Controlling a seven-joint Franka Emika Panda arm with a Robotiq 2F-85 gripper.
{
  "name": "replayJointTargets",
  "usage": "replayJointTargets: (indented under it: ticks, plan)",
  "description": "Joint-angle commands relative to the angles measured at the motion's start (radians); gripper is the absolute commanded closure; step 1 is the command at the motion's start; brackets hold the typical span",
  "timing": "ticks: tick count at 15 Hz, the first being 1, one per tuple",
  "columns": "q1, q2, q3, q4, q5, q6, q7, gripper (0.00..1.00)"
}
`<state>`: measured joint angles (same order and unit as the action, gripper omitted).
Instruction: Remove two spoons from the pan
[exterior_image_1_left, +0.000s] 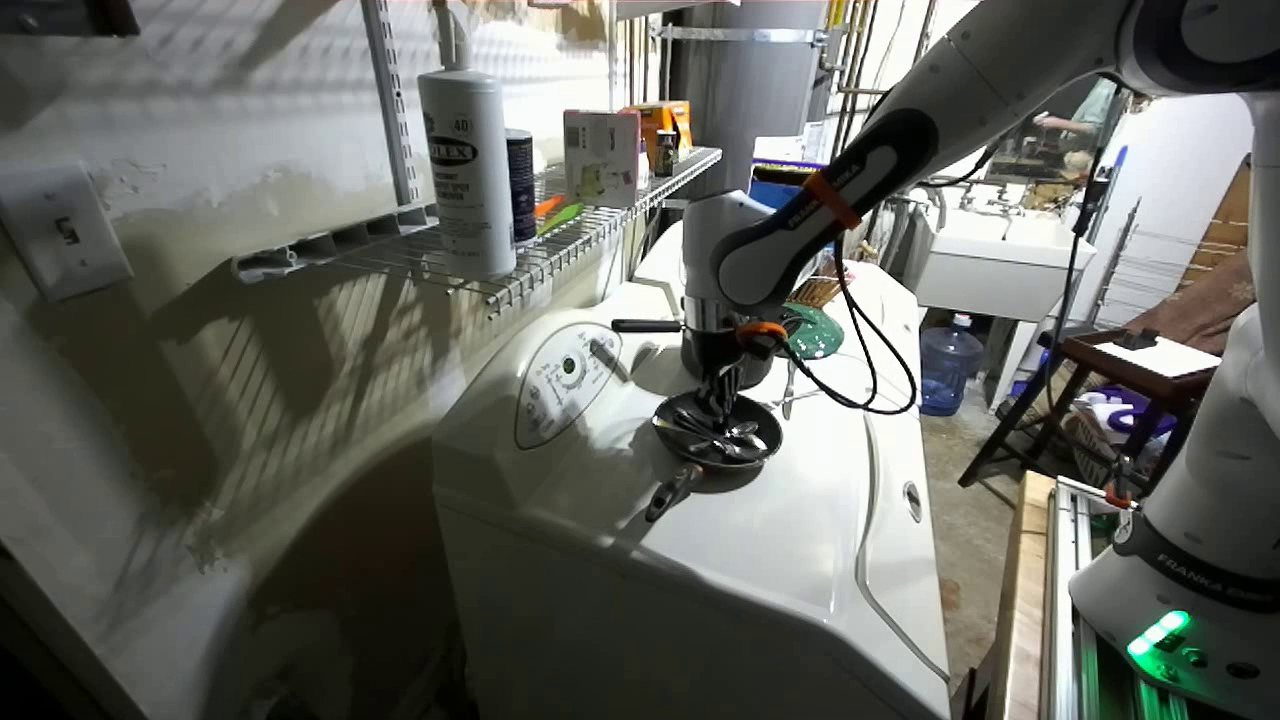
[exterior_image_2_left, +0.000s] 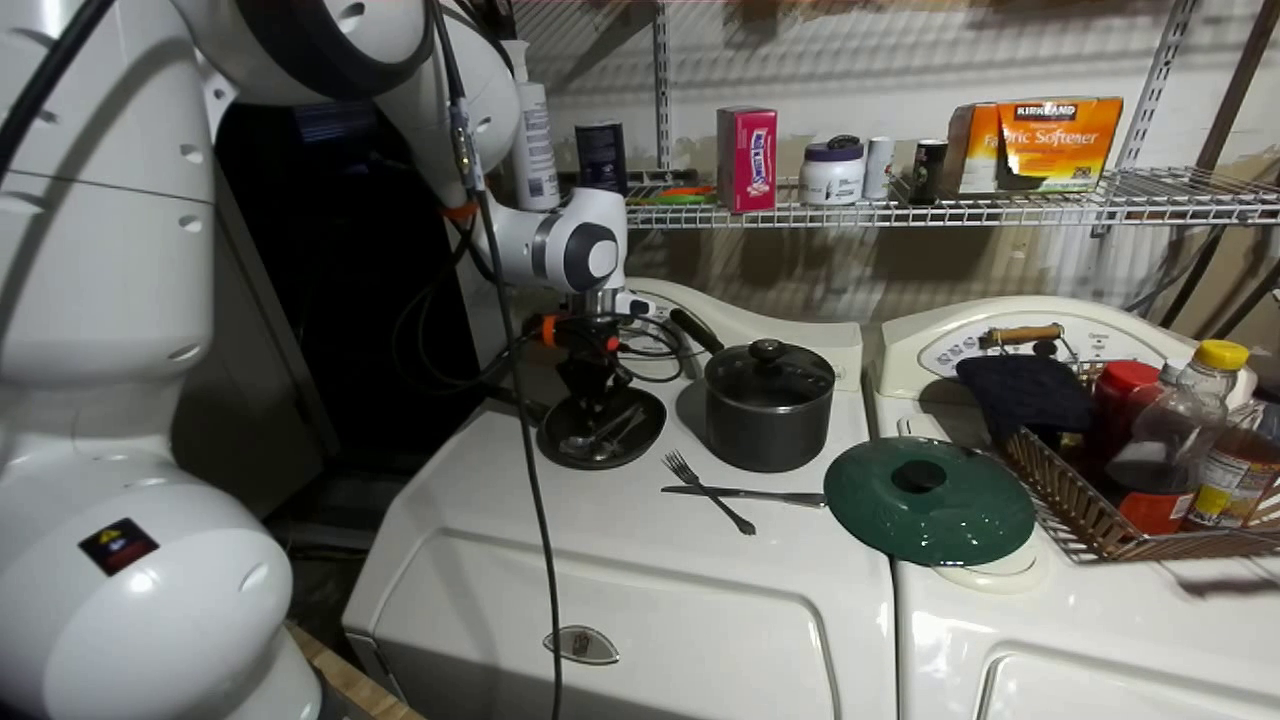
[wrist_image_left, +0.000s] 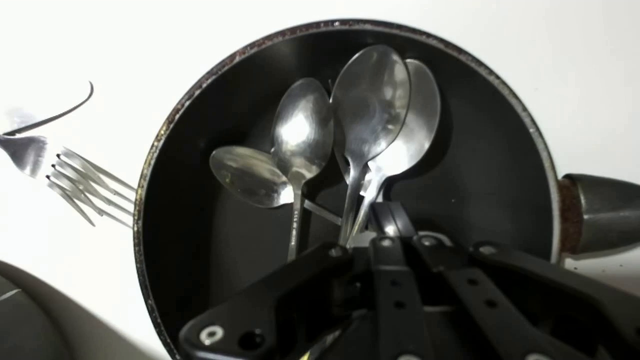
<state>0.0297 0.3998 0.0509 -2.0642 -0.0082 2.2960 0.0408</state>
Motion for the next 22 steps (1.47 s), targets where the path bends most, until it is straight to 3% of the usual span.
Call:
replayJointTargets:
  ticks: [1, 3, 8, 11, 15, 19, 22]
  plan:
    - [0.023, 0.020, -0.013, 0.012, -0.044, -0.022, -0.013, 0.76]
    - [0.035, 0.019, -0.018, 0.009, -0.085, -0.010, -0.010, 0.70]
    - [0.054, 0.017, -0.022, 0.006, -0.161, 0.005, -0.005, 0.36]
    - [0.042, 0.023, -0.016, -0.005, -0.164, 0.082, -0.029, 0.17]
    - [0.022, 0.047, -0.019, -0.011, -0.144, 0.204, -0.061, 0.16]
    - [-0.002, 0.080, -0.001, -0.007, -0.109, 0.254, -0.113, 0.33]
    - [-0.004, 0.086, 0.009, -0.005, -0.098, 0.249, -0.134, 0.36]
